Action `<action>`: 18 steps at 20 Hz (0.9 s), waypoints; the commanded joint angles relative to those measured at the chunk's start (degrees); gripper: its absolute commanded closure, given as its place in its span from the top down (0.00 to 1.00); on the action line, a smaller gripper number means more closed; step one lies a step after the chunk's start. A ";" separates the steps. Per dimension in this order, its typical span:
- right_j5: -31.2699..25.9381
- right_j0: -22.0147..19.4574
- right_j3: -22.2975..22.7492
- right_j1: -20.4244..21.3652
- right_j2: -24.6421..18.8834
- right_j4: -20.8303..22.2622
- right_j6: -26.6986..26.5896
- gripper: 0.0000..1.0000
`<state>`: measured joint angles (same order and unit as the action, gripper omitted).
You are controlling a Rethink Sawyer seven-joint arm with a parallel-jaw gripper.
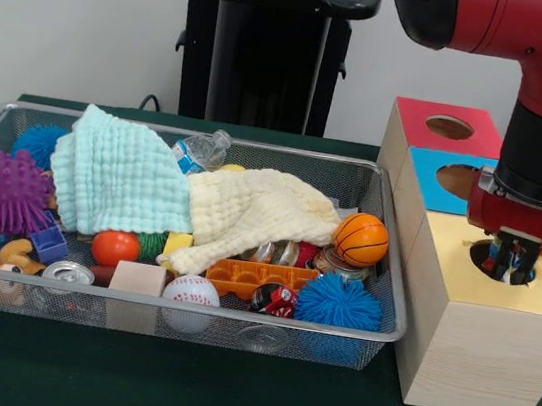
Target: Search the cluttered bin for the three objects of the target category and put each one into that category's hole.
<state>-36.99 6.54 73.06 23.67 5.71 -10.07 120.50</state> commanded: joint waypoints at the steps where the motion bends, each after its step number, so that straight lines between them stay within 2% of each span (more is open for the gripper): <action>1: -2.11 -0.66 4.33 1.16 -2.39 -2.98 11.16 0.00; 18: 3.06 -3.93 11.83 4.63 -4.79 -2.58 7.51 0.00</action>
<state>-36.73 5.37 76.82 26.77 5.70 -10.32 120.50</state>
